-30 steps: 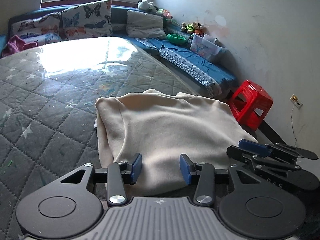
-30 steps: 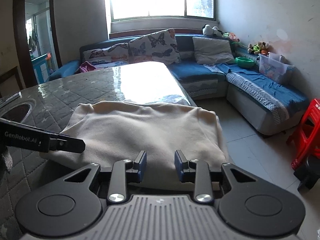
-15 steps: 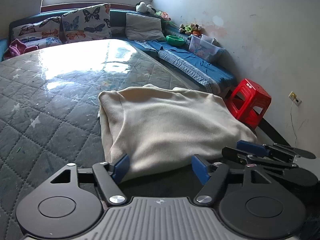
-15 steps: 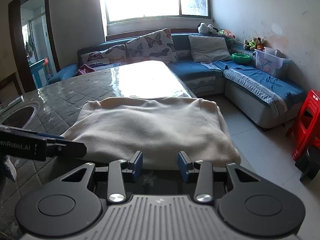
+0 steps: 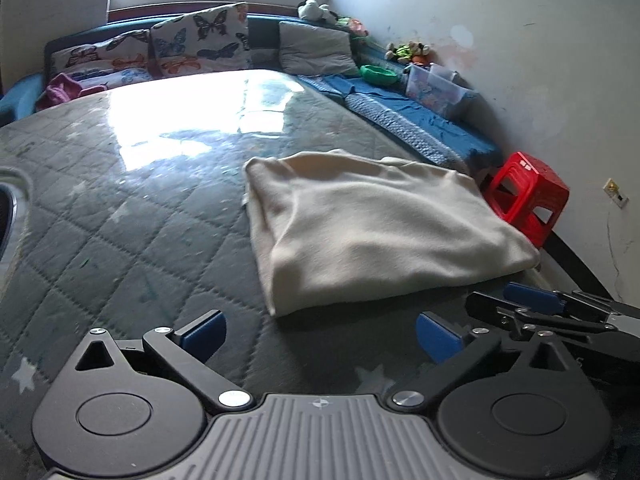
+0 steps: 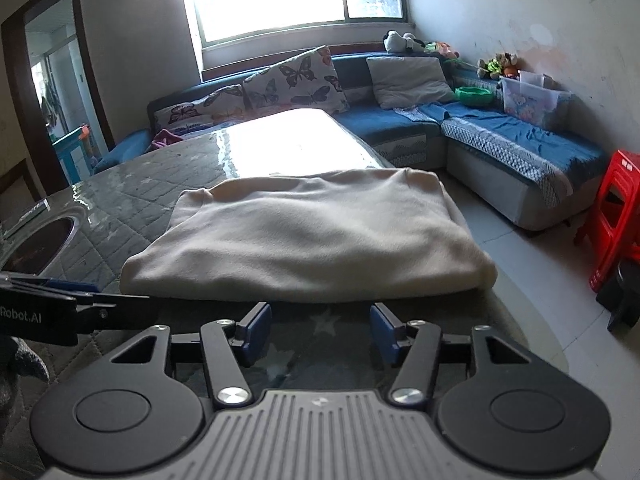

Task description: Fold clothes

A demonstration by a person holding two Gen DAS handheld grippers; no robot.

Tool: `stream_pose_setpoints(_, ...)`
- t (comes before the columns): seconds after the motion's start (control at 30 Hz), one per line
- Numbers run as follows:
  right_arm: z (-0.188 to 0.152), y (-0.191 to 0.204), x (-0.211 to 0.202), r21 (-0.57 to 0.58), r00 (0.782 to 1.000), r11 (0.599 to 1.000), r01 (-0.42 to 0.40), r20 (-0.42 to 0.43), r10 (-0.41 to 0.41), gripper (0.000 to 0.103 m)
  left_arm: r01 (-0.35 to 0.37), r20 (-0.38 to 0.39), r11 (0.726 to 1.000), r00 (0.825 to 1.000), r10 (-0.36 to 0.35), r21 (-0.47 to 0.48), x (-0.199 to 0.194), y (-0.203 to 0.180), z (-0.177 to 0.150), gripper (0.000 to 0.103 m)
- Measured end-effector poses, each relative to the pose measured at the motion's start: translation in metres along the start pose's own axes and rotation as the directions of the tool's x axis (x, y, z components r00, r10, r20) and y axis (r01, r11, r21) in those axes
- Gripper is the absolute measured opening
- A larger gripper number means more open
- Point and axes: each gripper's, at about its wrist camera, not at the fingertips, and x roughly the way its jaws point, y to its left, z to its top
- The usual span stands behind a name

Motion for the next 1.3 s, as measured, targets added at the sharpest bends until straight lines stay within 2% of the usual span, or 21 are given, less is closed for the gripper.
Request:
stream_pose_setpoints(0.23, -0.007, 0.006, 0.001, 0.036, 0.999, 0.999, 0.027, -0.029, -0.026, 0.064, -0.043, 0.022, 0.999, 0.999, 0.043, 0.011, -0.013, 0.005, -0.010, 0.103)
stream_pose_setpoints(0.53, -0.010, 0.009, -0.006, 0.058, 0.999, 0.997, 0.045, -0.026, -0.044, 0.067, -0.033, 0.029, 0.999, 0.999, 0.033, 0.018, -0.020, 0.007, -0.014, 0.103)
stream_pose_setpoints(0.67, -0.010, 0.009, -0.009, 0.067, 0.998, 0.996, 0.056, -0.021, -0.055, 0.075, -0.032, 0.026, 0.999, 0.999, 0.031, 0.024, -0.022, 0.005, -0.016, 0.103)
stream_pose_setpoints(1.3, -0.015, 0.017, -0.021, 0.059, 0.998, 0.997, 0.058, -0.016, -0.057, 0.078, -0.029, 0.041, 0.999, 0.999, 0.027, 0.035, -0.032, -0.002, -0.022, 0.103)
